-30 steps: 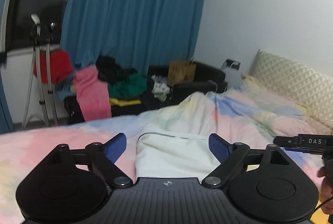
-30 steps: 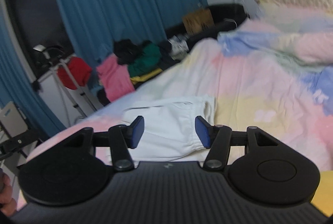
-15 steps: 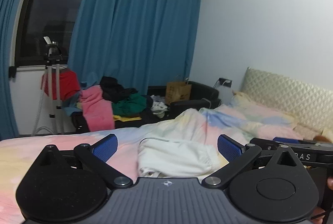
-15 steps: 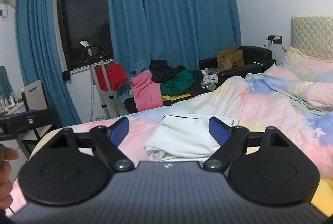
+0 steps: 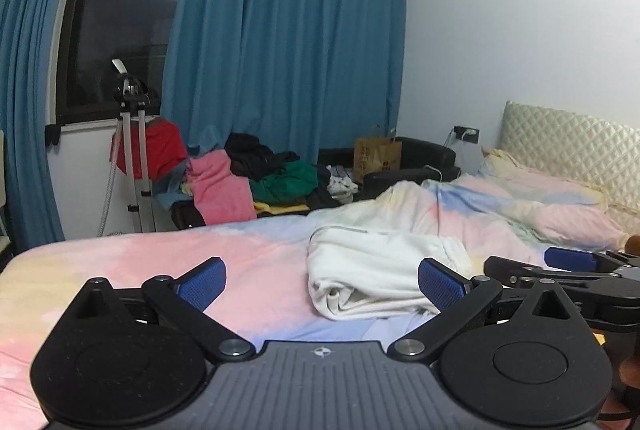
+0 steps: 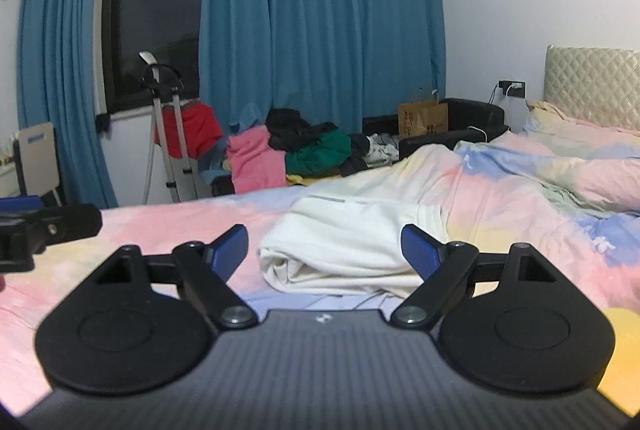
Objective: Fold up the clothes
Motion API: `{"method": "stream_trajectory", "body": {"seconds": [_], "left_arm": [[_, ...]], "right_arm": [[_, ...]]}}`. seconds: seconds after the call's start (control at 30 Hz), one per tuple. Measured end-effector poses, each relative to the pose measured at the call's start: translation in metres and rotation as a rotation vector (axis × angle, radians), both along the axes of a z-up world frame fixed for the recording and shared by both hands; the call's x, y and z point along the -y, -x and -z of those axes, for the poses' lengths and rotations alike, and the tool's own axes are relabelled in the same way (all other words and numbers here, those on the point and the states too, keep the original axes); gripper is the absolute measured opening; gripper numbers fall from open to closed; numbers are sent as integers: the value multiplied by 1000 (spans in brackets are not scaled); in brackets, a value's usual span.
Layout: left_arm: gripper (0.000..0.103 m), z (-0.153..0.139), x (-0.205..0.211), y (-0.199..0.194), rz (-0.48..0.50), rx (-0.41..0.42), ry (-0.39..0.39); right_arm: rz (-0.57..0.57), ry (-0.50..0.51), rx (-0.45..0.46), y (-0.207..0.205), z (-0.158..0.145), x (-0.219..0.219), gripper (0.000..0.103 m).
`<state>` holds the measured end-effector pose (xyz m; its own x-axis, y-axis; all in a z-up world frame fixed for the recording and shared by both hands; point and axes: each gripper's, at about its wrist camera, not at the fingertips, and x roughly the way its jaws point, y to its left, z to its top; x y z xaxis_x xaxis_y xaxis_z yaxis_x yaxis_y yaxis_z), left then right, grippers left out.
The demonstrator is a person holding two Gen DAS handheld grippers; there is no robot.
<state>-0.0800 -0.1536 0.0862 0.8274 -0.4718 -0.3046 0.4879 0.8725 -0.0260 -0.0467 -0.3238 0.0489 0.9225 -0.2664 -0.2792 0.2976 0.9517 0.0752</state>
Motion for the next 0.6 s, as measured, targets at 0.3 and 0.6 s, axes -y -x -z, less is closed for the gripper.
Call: {"method": "stream_trajectory", "body": {"seconds": [0.3,0.6], "left_arm": [[103,26,3,-15,-17,-8,-4],[103,33,4,-16,-21,-18,-14]], "right_arm": [[44,47,-12,-13,35,-8,85],[72,3,-5,-10,44,-1,85]]}}
